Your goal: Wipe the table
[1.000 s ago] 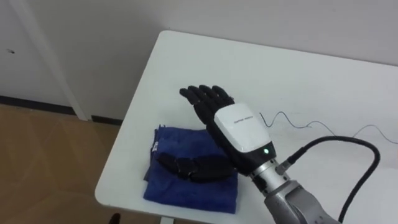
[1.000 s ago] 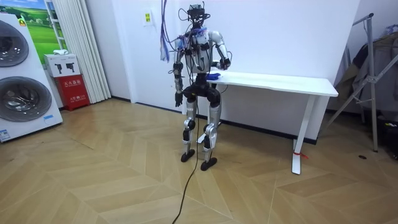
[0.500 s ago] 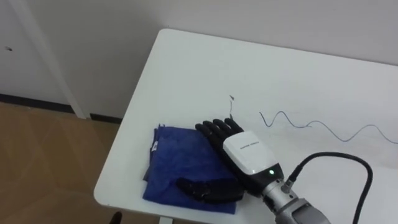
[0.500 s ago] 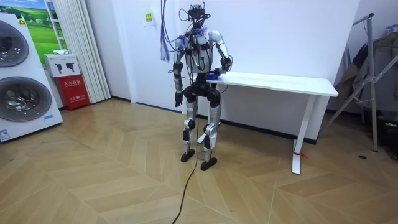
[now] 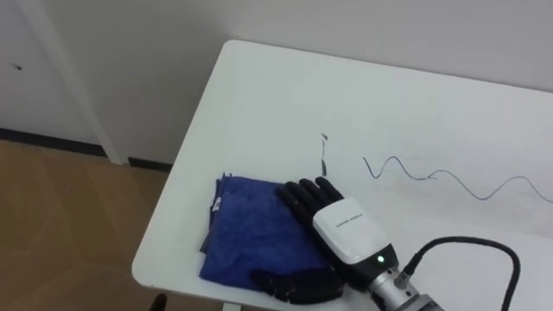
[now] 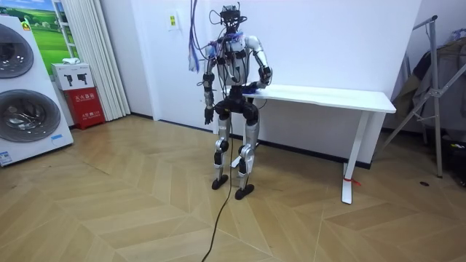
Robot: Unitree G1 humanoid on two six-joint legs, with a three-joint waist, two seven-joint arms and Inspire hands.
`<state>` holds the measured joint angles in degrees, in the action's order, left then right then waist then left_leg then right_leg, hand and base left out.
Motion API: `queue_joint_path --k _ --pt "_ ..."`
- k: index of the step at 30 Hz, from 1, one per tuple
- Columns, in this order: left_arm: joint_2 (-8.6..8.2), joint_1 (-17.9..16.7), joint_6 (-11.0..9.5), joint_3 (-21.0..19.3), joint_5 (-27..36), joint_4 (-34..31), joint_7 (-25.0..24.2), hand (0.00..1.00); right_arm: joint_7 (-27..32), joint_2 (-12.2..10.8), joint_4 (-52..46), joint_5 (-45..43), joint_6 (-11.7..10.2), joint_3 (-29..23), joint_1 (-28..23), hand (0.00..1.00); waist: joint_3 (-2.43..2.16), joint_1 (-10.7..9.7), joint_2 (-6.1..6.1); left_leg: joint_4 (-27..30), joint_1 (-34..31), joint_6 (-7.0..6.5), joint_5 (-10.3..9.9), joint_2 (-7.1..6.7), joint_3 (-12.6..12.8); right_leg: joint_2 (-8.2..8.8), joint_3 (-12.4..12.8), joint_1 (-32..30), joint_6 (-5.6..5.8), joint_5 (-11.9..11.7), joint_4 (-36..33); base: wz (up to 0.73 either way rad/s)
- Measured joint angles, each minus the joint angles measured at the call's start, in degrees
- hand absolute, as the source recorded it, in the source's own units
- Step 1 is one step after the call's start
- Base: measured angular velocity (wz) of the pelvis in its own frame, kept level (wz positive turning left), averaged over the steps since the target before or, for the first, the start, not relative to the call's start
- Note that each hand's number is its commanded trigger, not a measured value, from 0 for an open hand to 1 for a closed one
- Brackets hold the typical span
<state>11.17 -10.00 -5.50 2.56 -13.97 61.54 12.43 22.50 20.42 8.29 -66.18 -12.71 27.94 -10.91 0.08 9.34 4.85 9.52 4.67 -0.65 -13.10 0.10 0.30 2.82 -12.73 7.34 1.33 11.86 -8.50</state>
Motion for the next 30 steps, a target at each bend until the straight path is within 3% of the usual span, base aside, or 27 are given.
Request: queue_joint_path --k 8,19,30 --pt "0.00 0.3 -0.3 0.0 1.0 0.9 0.5 0.00 2.1 -0.1 0.0 -1.5 -1.7 0.1 0.0 0.00 0.01 0.2 -0.01 0.0 0.0 0.00 0.0 -0.01 -0.1 -0.01 0.0 0.0 0.00 0.0 0.0 0.00" --pt "-0.52 0.8 -0.8 1.0 0.9 2.9 0.5 0.00 1.7 -0.7 -0.4 -1.3 -1.7 3.4 0.1 0.00 -0.03 1.5 -0.13 -0.1 0.0 0.00 0.0 -0.11 0.0 -0.04 0.8 0.0 0.03 0.0 0.8 0.00" --pt "-0.59 1.0 -0.8 1.6 0.9 2.8 0.6 0.00 -0.8 -0.6 -0.3 -1.0 -1.4 4.5 0.3 0.00 -0.11 1.6 -0.36 -0.2 0.1 0.02 0.0 -0.14 -0.4 -0.02 -0.1 0.6 0.04 0.0 0.9 0.03"
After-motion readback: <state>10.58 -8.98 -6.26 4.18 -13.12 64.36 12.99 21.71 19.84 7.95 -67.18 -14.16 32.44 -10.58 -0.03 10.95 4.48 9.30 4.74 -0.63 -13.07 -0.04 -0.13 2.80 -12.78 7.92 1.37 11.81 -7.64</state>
